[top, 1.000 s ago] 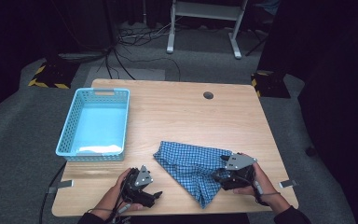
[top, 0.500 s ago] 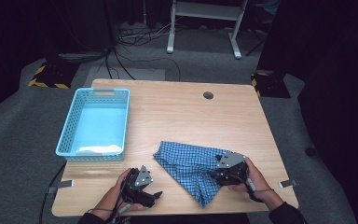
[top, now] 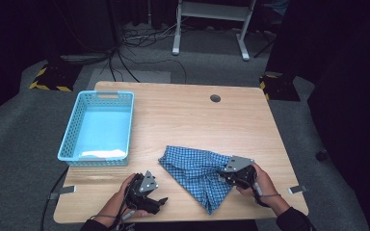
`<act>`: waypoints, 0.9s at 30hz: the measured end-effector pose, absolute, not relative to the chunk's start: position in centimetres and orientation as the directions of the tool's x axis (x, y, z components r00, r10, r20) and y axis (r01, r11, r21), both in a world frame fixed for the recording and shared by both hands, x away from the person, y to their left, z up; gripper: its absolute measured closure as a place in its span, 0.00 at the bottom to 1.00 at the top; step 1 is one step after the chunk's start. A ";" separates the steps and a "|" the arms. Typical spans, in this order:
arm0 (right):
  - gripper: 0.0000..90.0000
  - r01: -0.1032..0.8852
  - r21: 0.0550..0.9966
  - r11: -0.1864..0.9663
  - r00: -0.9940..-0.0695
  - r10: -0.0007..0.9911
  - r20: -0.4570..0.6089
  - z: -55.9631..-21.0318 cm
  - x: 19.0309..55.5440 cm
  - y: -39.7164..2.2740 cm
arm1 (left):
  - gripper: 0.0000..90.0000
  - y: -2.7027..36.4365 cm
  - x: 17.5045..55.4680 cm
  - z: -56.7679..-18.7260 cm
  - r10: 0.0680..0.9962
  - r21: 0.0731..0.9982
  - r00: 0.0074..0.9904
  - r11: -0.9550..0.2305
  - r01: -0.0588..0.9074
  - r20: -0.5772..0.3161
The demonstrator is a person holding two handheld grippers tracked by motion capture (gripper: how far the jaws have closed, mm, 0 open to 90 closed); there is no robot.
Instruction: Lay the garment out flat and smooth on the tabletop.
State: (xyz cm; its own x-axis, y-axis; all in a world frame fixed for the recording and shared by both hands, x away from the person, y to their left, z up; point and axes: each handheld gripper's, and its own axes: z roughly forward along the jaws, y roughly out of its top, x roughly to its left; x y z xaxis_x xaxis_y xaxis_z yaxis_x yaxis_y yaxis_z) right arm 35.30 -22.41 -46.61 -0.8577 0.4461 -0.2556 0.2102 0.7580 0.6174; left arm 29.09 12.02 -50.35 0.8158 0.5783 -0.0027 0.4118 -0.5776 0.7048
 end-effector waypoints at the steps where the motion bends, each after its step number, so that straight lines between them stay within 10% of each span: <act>1: 0.83 0.209 0.621 0.756 -0.856 0.448 -0.257 -46.5 35.3 -22.5 | 0.17 12.0 29.1 -50.4 0.578 0.705 0.816 -0.577 0.412 -0.004; 12: 0.69 0.212 0.659 0.722 -0.828 0.491 -0.270 -45.7 35.8 -22.6 | 0.17 12.0 29.1 -50.4 0.577 0.706 0.817 -0.577 0.411 -0.003; 27: 0.83 0.196 0.689 0.697 -0.835 0.488 -0.256 -44.7 37.2 -21.9 | 0.17 12.0 29.1 -50.4 0.576 0.705 0.817 -0.579 0.410 -0.003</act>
